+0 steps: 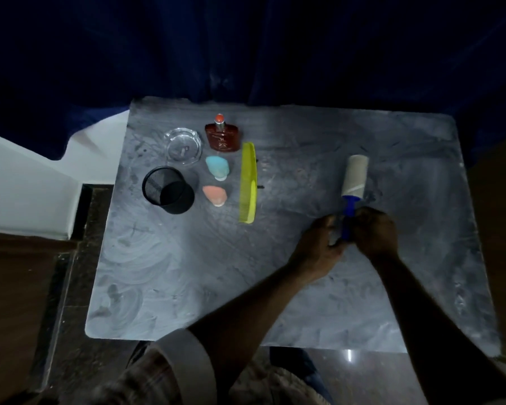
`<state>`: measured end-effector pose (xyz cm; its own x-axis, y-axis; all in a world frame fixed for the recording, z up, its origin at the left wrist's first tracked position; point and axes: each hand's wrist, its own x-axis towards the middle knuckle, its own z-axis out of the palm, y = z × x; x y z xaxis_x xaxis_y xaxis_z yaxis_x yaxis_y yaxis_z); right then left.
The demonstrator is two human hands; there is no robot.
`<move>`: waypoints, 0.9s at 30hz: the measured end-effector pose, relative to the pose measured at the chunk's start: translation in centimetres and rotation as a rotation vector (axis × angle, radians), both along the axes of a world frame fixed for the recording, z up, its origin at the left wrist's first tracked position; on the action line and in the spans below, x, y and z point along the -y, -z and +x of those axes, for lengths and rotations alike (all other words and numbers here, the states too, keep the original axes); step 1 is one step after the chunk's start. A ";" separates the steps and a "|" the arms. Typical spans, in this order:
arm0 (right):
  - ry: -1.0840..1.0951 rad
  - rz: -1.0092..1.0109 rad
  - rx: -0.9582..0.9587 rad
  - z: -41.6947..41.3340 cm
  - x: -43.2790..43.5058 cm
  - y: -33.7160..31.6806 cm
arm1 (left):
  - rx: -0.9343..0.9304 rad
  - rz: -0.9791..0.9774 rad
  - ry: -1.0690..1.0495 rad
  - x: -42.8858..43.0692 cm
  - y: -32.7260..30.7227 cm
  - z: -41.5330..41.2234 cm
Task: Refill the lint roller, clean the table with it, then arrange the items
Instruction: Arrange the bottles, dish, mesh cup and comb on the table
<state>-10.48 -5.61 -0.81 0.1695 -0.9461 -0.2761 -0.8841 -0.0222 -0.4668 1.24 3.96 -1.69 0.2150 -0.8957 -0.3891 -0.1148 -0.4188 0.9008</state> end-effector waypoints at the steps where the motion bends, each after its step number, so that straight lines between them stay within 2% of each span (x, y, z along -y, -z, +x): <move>1: -0.030 0.006 0.035 1.3 -0.6 -0.2 | -0.013 -0.031 -0.047 -0.7 -0.4 0.5; 5: -0.142 0.039 0.057 7.9 -2.2 -0.7 | 0.028 -0.092 -0.214 -4.0 -0.3 4.3; 10: -0.217 0.130 0.033 13.9 -3.3 -0.5 | 0.111 -0.072 -0.296 -6.0 0.7 8.4; 18: -0.246 0.151 -0.149 16.0 -4.4 0.0 | 0.088 -0.029 -0.251 -6.9 1.0 10.1; 22: -0.214 0.139 -0.163 16.5 -5.0 -0.5 | 0.071 -0.043 -0.257 -7.1 1.0 10.6; 27: -0.044 0.143 -0.129 15.9 -5.7 -1.1 | 0.089 -0.050 -0.203 -7.5 1.5 11.2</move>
<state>5.42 0.06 0.25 0.1639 -0.8883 -0.4291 -0.9366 -0.0035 -0.3505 12.43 11.48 -3.23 0.4238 -0.8486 -0.3167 -0.1125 -0.3963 0.9112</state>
